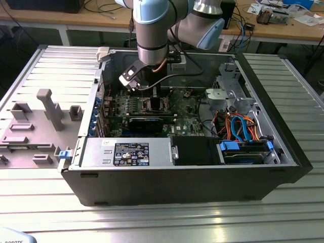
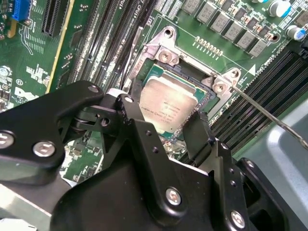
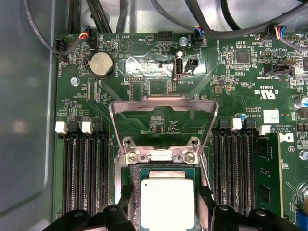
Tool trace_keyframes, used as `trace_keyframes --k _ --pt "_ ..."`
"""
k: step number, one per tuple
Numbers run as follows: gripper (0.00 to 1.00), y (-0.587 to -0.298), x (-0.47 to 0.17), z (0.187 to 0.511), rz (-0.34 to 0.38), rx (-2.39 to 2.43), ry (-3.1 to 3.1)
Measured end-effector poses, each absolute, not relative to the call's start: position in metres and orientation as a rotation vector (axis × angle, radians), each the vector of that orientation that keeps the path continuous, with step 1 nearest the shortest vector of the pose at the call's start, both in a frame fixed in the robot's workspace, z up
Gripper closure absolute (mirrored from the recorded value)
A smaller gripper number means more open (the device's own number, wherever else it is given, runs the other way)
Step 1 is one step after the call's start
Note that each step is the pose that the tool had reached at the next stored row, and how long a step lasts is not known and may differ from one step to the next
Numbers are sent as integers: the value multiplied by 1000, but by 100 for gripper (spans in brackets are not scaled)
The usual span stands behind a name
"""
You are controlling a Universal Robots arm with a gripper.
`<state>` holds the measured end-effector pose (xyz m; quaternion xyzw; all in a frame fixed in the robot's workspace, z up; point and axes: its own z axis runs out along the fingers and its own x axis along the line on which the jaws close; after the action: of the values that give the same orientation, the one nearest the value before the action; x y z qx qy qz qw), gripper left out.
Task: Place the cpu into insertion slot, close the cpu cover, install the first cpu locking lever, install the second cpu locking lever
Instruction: 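Place the cpu into insertion slot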
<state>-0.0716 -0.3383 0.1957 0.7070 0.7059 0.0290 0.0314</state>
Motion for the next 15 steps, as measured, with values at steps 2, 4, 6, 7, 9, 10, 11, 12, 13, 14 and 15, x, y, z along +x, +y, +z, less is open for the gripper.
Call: trace_keyframes --k 2,4,6,7,9,10,11,12,13,14,15 --pt "38 -338 -72 196 89 2178 2174" --pt "38 -336 -72 196 90 2178 2174" --pt "38 -334 -72 196 89 2178 2174" --pt "38 -332 -72 196 88 2178 2174" --pt "38 -332 -72 196 89 2178 2174" --pt "38 -332 -72 196 90 2178 2174" --pt "38 -332 -72 196 89 2178 2174" --pt "38 -332 -72 196 89 2178 2174" --pt "38 -332 -72 196 89 2178 2174" --pt "38 -332 -72 196 90 2178 2174" --pt "38 -332 -72 196 90 2178 2174"
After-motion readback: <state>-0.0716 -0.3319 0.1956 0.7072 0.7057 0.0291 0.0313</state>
